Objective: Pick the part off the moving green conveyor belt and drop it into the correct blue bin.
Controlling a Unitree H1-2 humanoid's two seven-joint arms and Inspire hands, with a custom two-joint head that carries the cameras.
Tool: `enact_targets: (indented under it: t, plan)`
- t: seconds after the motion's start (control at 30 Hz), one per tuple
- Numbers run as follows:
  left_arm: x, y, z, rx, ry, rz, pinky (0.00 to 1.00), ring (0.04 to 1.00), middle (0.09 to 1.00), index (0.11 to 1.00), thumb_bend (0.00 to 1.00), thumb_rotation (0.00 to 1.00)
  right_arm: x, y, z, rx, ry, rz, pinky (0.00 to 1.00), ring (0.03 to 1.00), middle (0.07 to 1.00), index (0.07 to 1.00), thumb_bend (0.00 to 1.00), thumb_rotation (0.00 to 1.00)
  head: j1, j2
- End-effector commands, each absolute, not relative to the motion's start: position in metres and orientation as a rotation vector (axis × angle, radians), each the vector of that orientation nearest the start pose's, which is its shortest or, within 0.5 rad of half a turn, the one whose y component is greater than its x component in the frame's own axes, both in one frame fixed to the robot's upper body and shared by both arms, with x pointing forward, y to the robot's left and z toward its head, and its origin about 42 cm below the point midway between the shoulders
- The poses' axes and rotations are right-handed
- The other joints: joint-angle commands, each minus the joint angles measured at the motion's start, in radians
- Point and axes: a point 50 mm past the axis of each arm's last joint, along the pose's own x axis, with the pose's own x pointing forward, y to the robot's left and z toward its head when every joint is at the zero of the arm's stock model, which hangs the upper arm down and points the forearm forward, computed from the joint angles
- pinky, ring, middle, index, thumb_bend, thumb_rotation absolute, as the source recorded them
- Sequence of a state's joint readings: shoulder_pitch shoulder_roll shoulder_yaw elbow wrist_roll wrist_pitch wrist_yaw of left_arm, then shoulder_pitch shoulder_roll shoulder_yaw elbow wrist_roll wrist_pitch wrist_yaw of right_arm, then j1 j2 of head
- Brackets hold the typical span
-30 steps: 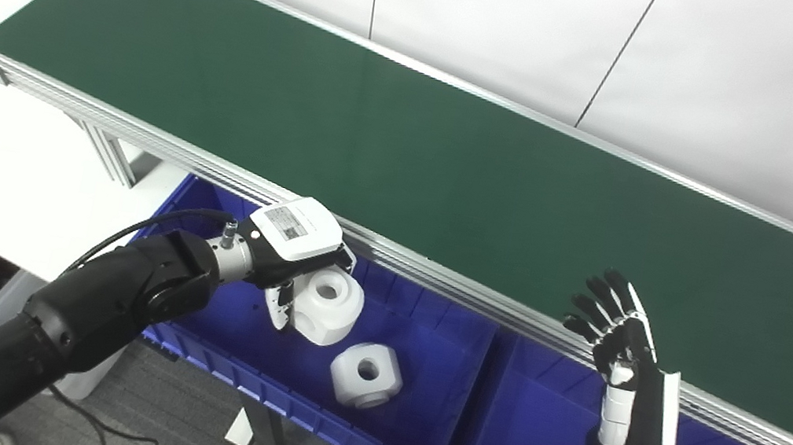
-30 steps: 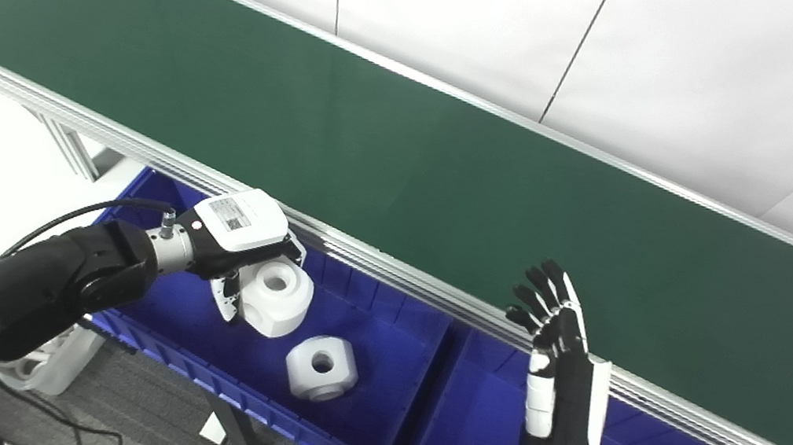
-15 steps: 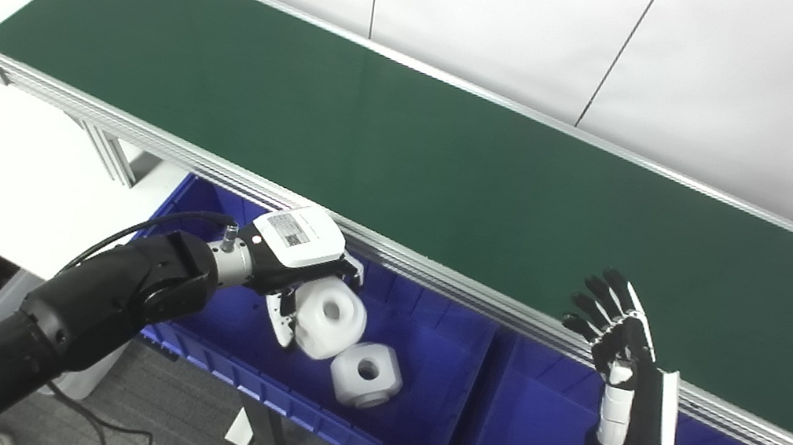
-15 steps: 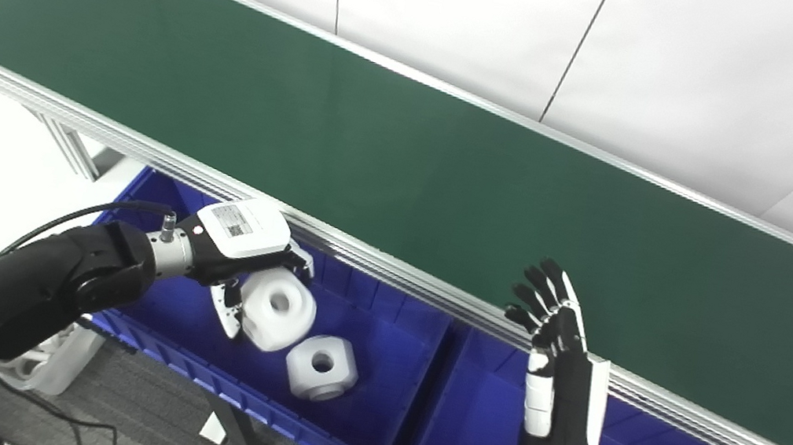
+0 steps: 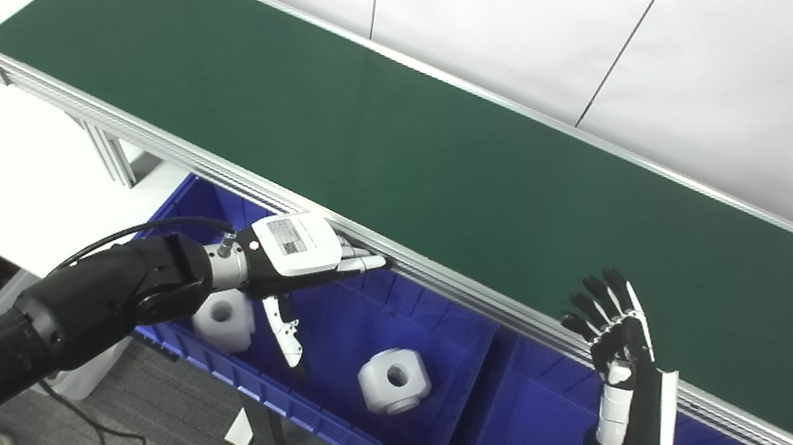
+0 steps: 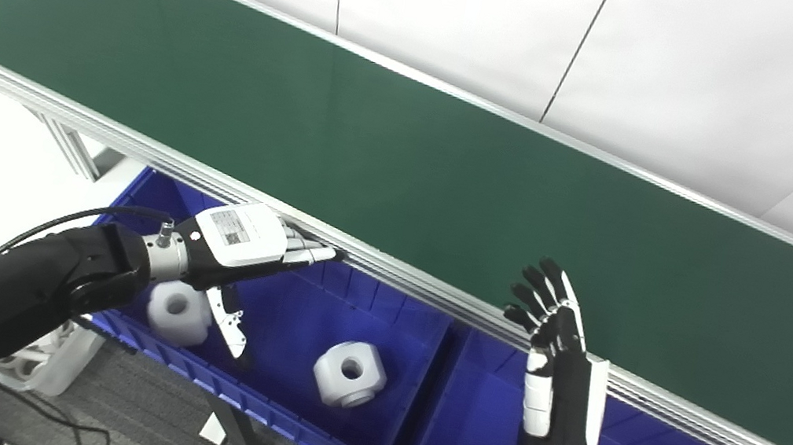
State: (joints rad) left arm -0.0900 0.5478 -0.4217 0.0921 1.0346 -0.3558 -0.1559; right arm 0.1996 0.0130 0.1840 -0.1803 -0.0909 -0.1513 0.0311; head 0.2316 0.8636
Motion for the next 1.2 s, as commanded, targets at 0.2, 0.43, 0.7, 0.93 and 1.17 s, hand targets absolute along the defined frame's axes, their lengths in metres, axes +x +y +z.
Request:
enact_targets:
  t: [0.2,0.43,0.7,0.93,1.17]
  plan:
    - [0.277,0.266,0.110,1.477,-0.441,-0.810,1.00,1.000,1.000,1.000,1.00,0.80,0.221,-0.160,0.120,-0.032,-0.194,0.167,0.72,0.801,0.838,0.882,0.83,1.00,-0.007,0.003]
    - [0.258,0.245,0.130,1.289,-0.544,-0.805,0.98,1.000,1.000,1.000,1.00,0.87,0.221,-0.154,0.119,-0.042,-0.183,0.161,0.72,0.801,0.838,0.880,0.83,1.00,-0.101,0.002]
    - [0.251,0.228,0.147,0.858,-0.455,-0.571,0.97,1.000,1.000,1.000,1.00,0.91,0.221,-0.137,0.113,-0.054,-0.185,0.165,0.72,0.811,0.853,0.886,0.82,1.00,-0.230,-0.018]
    - [0.252,0.210,0.136,0.487,-0.310,-0.380,0.99,1.000,1.000,1.000,0.96,0.91,0.219,-0.145,0.108,-0.040,-0.178,0.142,0.75,0.828,0.874,0.894,0.79,1.00,-0.213,-0.028]
    - [0.247,0.173,0.128,0.222,-0.234,-0.386,1.00,1.000,1.000,1.000,1.00,0.89,0.217,-0.164,0.105,-0.058,-0.164,0.118,0.73,0.814,0.862,0.895,0.81,1.00,-0.180,-0.041]
